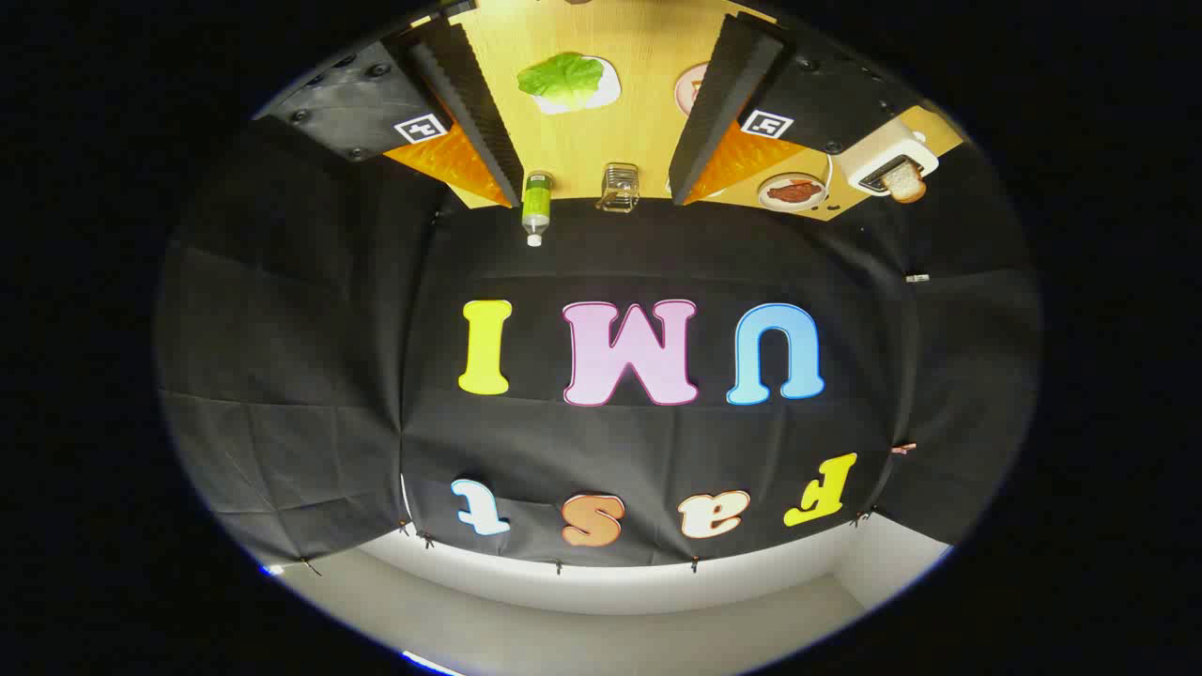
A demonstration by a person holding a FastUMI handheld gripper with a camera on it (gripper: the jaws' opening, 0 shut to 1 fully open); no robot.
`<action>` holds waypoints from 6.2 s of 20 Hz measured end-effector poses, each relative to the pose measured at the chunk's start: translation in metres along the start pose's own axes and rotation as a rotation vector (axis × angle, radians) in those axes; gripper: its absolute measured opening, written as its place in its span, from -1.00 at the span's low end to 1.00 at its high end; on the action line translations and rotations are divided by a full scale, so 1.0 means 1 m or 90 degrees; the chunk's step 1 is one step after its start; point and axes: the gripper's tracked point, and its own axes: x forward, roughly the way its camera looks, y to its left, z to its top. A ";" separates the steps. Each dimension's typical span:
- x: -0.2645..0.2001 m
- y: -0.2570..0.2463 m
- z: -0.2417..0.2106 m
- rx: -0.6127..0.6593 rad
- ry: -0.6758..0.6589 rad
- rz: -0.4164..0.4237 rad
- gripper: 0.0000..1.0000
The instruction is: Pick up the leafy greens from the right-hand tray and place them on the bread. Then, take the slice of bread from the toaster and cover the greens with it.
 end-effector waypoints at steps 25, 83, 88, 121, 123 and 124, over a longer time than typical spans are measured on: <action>0.008 -0.003 -0.025 -0.017 0.028 0.016 0.94; 0.122 -0.063 -0.382 -0.071 0.626 0.126 -0.76; 0.121 -0.062 -0.381 -0.039 0.638 0.145 -0.89; 0.121 0.116 -0.228 -0.032 0.522 0.197 -0.90; 0.119 0.134 -0.238 -0.037 0.534 0.202 -0.89; 0.117 0.144 -0.244 -0.041 0.542 0.208 -0.90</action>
